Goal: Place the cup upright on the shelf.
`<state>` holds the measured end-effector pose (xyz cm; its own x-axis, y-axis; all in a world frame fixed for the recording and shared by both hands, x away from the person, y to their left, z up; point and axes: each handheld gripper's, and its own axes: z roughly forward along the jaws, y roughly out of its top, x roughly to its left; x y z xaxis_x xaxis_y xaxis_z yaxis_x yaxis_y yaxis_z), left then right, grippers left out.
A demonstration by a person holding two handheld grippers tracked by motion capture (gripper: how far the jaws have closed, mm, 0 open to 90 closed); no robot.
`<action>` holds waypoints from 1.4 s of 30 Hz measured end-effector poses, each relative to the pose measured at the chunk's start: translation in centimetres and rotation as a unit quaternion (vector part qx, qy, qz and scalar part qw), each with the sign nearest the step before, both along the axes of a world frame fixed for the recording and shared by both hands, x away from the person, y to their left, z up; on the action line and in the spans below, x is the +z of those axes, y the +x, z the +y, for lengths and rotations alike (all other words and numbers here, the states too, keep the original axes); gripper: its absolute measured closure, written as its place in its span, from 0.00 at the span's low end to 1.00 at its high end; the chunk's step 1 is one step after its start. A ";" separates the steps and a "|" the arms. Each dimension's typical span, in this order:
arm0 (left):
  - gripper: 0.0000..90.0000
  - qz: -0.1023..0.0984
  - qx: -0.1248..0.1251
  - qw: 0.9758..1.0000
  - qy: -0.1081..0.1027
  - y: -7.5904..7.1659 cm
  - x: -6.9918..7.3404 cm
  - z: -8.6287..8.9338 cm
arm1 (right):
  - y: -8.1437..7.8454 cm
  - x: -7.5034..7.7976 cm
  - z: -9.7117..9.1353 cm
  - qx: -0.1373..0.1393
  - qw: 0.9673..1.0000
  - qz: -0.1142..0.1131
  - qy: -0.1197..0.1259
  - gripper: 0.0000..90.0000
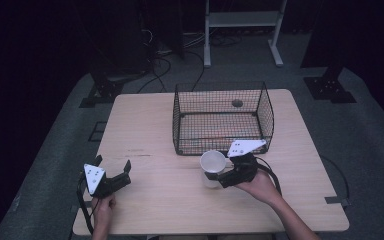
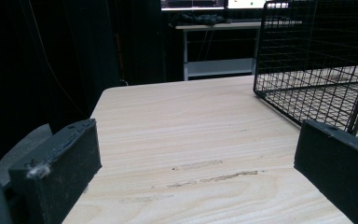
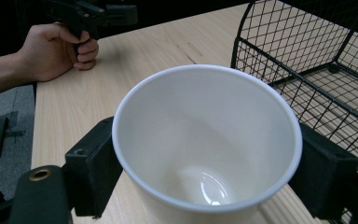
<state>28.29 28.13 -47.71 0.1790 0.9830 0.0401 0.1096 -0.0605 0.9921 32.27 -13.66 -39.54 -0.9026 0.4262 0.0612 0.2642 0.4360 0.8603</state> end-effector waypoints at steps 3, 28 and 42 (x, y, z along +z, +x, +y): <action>0.00 0.000 0.000 1.000 0.000 0.0 0.0 0.0 | 0.2 0.6 0.1 0.000 1.000 -0.003 -0.001 0.21; 0.00 -0.001 -0.002 1.000 0.000 0.0 0.0 0.0 | 4.4 6.7 0.6 -0.027 0.999 -0.031 0.007 0.21; 0.00 -0.002 -0.003 1.000 0.000 0.0 0.0 0.0 | 7.1 7.6 0.6 -0.048 0.998 -0.022 0.014 0.21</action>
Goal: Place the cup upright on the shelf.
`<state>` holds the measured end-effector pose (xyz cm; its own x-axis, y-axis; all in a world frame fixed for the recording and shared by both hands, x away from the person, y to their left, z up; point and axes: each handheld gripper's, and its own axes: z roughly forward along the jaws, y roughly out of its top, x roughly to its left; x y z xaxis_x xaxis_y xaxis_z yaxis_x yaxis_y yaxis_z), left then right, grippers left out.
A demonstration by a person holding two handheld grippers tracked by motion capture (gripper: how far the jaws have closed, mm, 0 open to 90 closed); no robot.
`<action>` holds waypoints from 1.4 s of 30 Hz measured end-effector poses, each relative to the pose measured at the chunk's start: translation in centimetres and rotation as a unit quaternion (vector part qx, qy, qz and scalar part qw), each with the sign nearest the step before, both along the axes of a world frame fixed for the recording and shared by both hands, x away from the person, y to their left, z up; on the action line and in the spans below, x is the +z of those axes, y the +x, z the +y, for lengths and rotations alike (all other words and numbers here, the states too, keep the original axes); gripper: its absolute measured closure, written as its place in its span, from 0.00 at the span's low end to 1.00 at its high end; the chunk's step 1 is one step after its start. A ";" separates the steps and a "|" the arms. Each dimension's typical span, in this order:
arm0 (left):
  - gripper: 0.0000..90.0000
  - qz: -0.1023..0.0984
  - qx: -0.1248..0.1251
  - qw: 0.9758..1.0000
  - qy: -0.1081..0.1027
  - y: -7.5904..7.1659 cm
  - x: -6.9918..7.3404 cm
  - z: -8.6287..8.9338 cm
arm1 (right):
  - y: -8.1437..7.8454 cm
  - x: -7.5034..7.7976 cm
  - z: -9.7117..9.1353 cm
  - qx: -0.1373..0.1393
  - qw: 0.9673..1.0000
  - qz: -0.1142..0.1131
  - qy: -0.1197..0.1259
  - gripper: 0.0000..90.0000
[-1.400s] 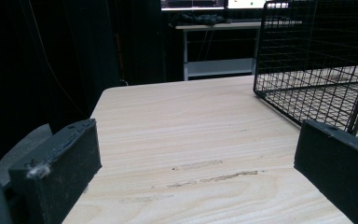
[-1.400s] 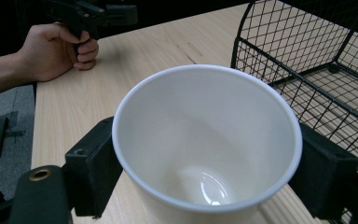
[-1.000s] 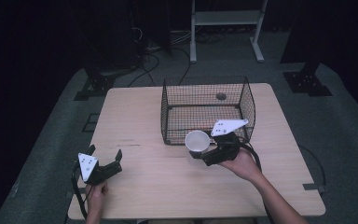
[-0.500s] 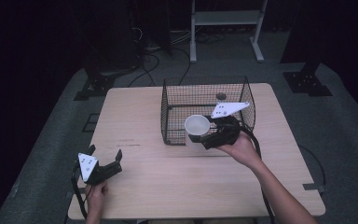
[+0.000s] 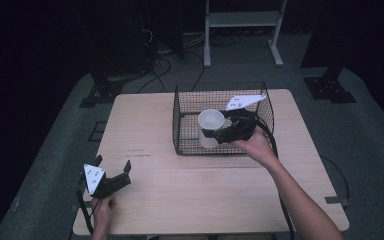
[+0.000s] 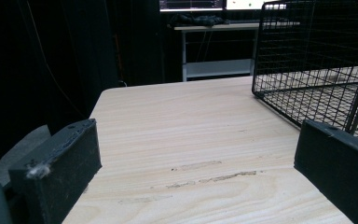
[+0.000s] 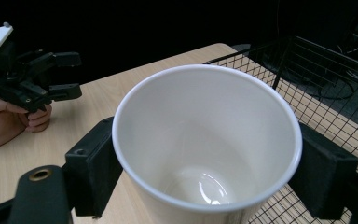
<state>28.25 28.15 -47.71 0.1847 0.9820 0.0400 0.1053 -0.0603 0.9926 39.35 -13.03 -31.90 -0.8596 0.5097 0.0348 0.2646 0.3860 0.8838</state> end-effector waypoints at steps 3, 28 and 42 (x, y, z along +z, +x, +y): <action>0.00 0.000 0.000 1.000 0.000 0.0 0.0 0.0 | 0.7 0.1 0.0 -0.007 1.000 0.000 -0.002 0.21; 0.00 -0.001 -0.002 1.000 0.000 0.0 0.0 0.0 | 6.7 0.3 0.0 -0.065 0.998 0.013 -0.009 0.21; 0.00 -0.003 -0.003 1.000 -0.001 0.0 0.0 0.0 | 9.9 -1.5 0.0 -0.084 0.996 0.037 -0.015 0.21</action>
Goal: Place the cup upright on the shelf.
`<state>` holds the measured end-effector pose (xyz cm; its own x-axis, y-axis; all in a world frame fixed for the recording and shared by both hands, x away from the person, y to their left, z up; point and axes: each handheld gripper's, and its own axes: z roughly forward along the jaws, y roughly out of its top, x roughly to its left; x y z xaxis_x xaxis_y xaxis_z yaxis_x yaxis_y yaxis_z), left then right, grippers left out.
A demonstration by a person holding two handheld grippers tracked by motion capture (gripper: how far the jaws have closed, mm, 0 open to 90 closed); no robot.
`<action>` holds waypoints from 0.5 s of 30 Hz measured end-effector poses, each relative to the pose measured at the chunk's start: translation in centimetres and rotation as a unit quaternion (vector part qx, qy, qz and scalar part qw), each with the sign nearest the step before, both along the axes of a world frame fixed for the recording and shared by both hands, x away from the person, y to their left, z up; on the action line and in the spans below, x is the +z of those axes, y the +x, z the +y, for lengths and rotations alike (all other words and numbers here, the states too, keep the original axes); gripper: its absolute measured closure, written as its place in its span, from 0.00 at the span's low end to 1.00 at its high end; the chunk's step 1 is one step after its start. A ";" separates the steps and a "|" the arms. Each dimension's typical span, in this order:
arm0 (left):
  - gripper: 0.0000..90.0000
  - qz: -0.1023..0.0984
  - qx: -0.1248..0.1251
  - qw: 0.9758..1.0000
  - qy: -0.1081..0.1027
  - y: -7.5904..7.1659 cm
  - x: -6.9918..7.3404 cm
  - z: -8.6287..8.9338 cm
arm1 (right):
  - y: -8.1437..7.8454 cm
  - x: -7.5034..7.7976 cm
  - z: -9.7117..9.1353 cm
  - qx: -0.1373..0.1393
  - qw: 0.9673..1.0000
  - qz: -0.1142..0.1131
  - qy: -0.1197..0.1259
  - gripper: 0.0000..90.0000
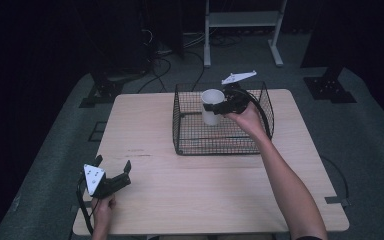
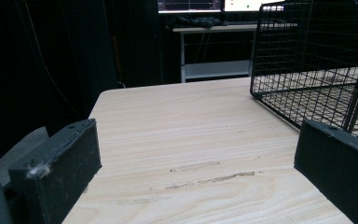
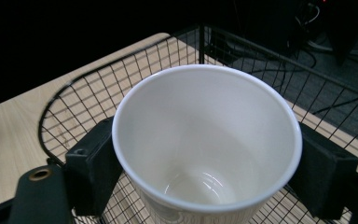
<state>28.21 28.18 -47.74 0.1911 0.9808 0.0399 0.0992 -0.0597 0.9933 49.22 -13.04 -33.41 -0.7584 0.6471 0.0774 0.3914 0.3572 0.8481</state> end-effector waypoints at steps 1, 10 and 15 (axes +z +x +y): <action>0.00 0.000 0.000 1.000 0.000 0.0 0.0 0.0 | 0.2 -0.2 0.0 0.000 1.000 0.001 -0.003 0.21; 0.00 -0.001 -0.001 1.000 0.000 0.0 0.0 0.0 | 1.9 -2.1 -0.4 0.000 1.000 0.023 -0.005 0.21; 0.00 -0.002 -0.001 1.000 -0.001 0.0 0.0 0.0 | 2.6 -2.8 -0.4 0.002 0.999 0.036 -0.006 0.21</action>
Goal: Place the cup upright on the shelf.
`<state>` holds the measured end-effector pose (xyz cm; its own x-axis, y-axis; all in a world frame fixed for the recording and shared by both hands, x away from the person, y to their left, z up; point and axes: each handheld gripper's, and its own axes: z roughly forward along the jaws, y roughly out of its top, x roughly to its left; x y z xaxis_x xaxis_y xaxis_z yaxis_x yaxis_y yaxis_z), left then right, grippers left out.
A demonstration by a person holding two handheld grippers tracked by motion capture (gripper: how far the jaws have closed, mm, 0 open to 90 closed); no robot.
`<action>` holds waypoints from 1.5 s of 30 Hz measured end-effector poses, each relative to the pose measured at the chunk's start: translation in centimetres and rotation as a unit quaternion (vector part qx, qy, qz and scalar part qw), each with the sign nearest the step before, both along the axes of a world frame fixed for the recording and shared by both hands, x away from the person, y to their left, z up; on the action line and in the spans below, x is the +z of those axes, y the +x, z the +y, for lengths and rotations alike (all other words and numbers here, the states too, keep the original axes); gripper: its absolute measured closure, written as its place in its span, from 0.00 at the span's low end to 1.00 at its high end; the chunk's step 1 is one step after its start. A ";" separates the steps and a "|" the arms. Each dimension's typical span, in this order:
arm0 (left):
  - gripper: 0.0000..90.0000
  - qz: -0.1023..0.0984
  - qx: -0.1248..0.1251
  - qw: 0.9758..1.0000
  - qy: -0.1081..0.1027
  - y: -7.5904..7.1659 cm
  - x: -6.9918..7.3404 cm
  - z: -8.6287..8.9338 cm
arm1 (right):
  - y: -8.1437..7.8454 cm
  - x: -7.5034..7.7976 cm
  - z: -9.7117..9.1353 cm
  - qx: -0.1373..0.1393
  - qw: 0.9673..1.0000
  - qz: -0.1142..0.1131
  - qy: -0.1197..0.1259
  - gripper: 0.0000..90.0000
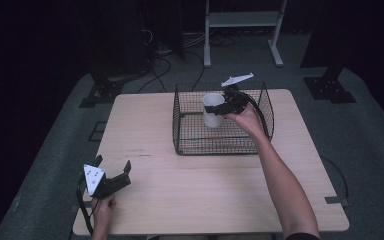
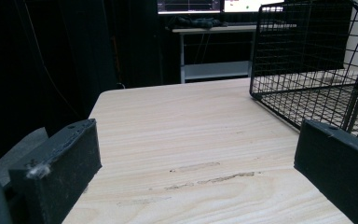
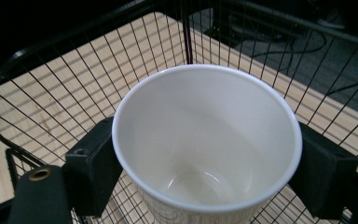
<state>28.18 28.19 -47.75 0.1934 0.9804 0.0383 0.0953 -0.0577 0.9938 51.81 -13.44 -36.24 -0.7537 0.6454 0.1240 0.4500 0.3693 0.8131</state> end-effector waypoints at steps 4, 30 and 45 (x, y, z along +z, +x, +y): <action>0.00 0.000 0.000 1.000 0.001 0.0 0.0 0.0 | 0.5 -0.8 0.1 0.002 1.000 0.013 -0.015 0.21; 0.00 -0.001 -0.001 1.000 0.000 0.0 0.0 0.0 | 2.4 -3.2 1.4 0.013 0.994 0.068 -0.086 0.20; 0.00 -0.002 -0.001 1.000 0.000 0.0 0.0 0.0 | 1.9 -2.9 1.5 0.022 0.993 0.062 -0.095 0.19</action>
<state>28.13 28.22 -47.76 0.1956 0.9799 0.0387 0.0919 -0.0577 0.9941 53.74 -11.93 -39.15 -0.7679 0.6333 0.0967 0.5224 0.5315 0.6668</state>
